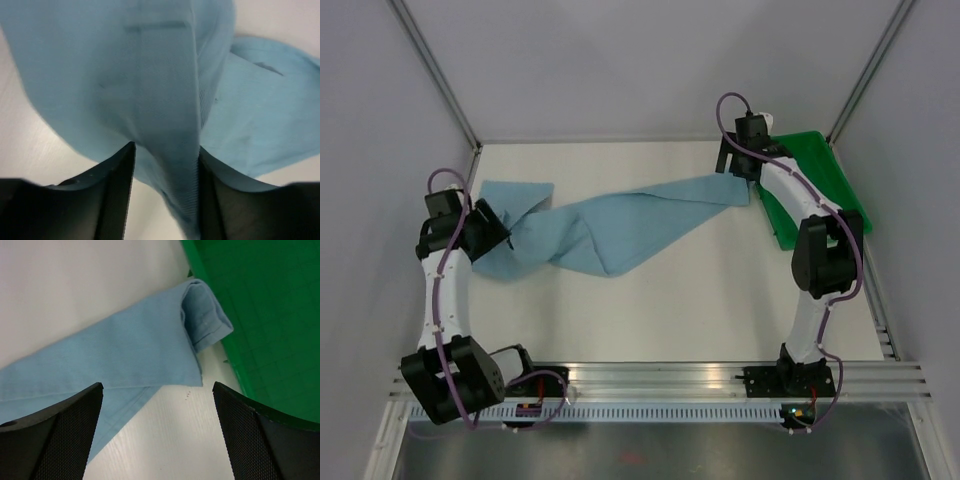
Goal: Fold and stack the trousers
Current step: Flatten the trousers out
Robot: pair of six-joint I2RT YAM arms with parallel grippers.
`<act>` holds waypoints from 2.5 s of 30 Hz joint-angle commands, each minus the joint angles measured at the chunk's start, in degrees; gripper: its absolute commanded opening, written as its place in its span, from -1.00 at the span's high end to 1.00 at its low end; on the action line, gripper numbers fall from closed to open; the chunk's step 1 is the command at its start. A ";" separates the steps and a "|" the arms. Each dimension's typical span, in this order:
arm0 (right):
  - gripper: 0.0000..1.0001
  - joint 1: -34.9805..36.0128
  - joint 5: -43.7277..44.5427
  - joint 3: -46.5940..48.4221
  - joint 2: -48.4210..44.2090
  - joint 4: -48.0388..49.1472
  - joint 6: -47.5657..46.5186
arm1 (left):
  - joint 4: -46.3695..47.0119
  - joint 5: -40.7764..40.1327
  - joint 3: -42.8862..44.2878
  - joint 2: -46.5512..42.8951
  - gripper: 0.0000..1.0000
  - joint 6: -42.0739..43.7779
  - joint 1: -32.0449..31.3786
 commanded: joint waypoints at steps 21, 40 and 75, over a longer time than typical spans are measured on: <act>-0.61 -1.42 -10.19 -11.24 -0.74 5.57 2.51 | -9.08 8.59 13.68 -2.16 -0.83 1.44 -15.53; -0.23 10.98 -14.01 -5.16 13.94 6.72 -1.63 | 15.26 0.49 7.25 19.17 -0.67 -3.49 -29.51; 0.60 12.29 -11.18 -47.47 -29.21 -3.73 7.61 | -6.18 -16.99 13.07 16.11 -0.75 4.33 -20.64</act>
